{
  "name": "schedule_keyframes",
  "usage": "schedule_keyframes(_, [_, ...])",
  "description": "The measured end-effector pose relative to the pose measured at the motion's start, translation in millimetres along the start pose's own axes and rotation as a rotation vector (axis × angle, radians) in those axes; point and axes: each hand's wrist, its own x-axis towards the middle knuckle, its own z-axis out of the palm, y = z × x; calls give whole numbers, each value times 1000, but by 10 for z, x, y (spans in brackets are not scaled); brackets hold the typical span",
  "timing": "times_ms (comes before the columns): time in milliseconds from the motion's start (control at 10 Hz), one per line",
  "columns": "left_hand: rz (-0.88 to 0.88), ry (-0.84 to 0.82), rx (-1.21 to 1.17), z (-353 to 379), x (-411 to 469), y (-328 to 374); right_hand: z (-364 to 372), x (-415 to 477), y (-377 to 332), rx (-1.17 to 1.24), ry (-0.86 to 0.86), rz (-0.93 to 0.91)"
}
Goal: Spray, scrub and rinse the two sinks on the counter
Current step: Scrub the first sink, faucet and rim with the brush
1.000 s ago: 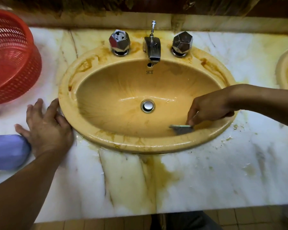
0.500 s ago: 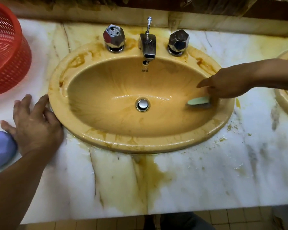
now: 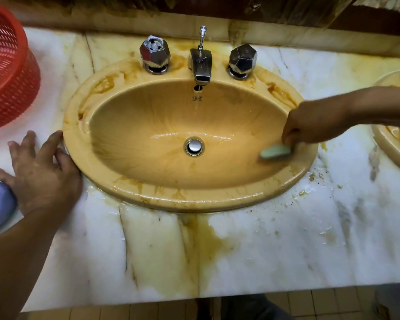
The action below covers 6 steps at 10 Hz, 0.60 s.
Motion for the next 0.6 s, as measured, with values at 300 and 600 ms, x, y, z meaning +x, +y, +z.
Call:
schedule_keyframes(300, [-10,60,-38,103,29,-30,51,137,-28,319,-120,27])
schedule_keyframes(600, [-6,63,-62,19,-49,63,23,68,-33,391,-140,126])
